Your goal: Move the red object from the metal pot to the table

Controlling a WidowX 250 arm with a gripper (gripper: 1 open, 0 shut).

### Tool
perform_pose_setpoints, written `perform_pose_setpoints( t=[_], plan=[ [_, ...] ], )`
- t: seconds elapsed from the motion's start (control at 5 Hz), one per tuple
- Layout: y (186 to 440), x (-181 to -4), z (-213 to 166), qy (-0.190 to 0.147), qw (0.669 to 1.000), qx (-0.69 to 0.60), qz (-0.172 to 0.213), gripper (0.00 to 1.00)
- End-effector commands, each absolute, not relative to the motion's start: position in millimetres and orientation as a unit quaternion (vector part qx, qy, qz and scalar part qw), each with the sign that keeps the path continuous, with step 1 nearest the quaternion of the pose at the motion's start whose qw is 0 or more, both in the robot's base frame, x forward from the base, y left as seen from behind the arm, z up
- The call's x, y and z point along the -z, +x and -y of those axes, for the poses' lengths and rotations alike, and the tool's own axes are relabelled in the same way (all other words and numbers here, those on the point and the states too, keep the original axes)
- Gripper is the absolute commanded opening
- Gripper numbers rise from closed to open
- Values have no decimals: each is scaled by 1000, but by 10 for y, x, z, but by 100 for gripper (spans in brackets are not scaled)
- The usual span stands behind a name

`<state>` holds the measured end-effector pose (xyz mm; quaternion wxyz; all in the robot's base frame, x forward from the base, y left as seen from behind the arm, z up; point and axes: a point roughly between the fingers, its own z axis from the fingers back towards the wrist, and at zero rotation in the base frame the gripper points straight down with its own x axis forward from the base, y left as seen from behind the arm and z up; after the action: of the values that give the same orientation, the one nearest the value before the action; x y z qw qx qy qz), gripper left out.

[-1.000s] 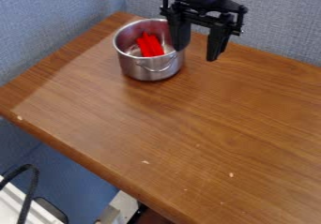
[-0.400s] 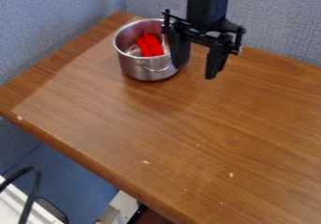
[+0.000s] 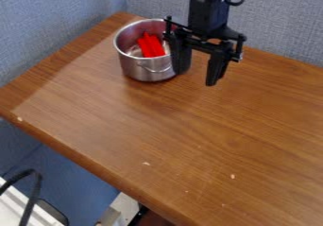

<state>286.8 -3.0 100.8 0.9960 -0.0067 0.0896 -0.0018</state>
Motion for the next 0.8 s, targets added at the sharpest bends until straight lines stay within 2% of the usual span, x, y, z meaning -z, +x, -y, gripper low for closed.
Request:
perform_pose_setpoints(
  t=[0.0,0.2,0.6],
  plan=[
    [2879,-1040,-38,-6,996,-6,-86,100],
    [2899,-1053,-137,-6,996,-14,-89,100],
    [2965,-1215,-546,-14,997,-39,-71,100]
  ],
)
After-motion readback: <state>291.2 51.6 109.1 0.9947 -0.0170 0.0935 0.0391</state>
